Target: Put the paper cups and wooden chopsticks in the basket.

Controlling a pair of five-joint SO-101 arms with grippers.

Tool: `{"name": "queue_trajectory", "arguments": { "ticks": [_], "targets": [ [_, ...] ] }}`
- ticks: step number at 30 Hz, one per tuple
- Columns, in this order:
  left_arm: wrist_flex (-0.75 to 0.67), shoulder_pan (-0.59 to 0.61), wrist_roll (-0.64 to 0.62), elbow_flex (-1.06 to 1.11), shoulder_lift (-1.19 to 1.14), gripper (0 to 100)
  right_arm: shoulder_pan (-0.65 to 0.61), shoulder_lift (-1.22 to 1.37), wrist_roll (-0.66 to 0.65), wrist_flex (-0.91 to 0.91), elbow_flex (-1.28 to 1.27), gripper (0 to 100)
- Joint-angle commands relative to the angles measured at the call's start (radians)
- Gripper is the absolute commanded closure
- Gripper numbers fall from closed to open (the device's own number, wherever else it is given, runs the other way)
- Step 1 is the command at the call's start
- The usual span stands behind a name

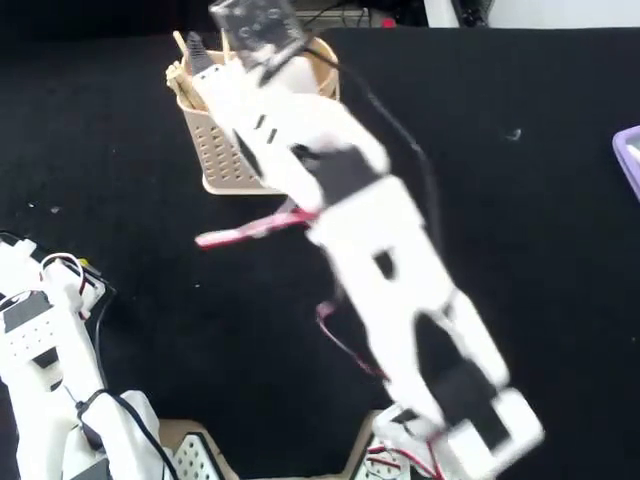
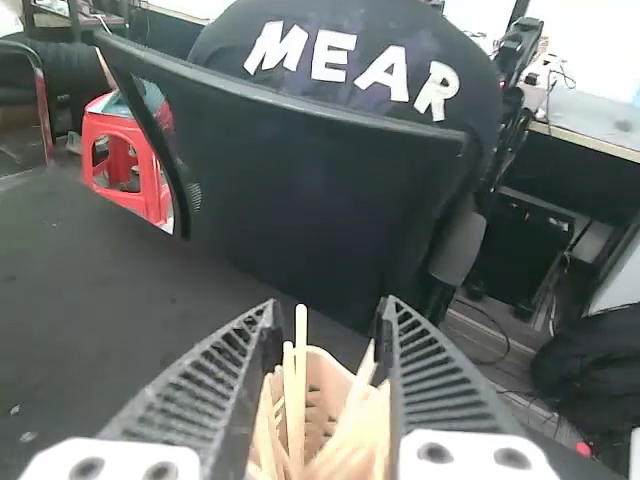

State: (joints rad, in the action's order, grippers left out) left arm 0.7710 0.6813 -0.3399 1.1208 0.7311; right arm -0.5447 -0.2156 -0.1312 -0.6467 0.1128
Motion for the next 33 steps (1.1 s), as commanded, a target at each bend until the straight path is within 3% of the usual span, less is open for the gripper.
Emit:
{"name": "queue_trajectory", "arguments": {
  "ticks": [1, 7, 10, 13, 18, 24, 28, 33],
  "targets": [
    [-0.006, 0.002, -0.002, -0.056, 0.012, 81, 0.068, -0.257, 0.006, -0.27, 0.048, 96.6],
    [0.051, -0.005, 0.048, -0.091, 0.094, 96, 0.187, -0.467, 0.0, -0.618, 0.041, 98.7],
    [0.161, -0.111, 0.138, -0.122, 0.239, 95, 0.258, -0.549, -0.002, -0.735, -0.03, 98.4],
    [0.218, -0.255, 0.305, -0.101, 0.417, 95, 0.339, -0.619, -0.002, -0.796, -0.199, 98.4],
    [0.327, -0.427, 0.523, 0.008, 0.761, 95, 0.457, -0.802, 0.008, -0.819, -0.544, 98.4],
    [0.422, -0.539, 0.529, 0.194, 1.099, 95, 0.551, -1.113, 0.008, -0.73, -0.954, 98.4],
    [0.445, -0.575, 0.532, 0.272, 1.068, 95, 0.565, -1.366, 0.008, -0.655, -1.242, 98.1],
    [0.454, -0.568, 0.565, 0.358, 1.079, 95, 0.56, -1.704, 0.009, -0.709, -1.495, 98.0]
  ]
}}
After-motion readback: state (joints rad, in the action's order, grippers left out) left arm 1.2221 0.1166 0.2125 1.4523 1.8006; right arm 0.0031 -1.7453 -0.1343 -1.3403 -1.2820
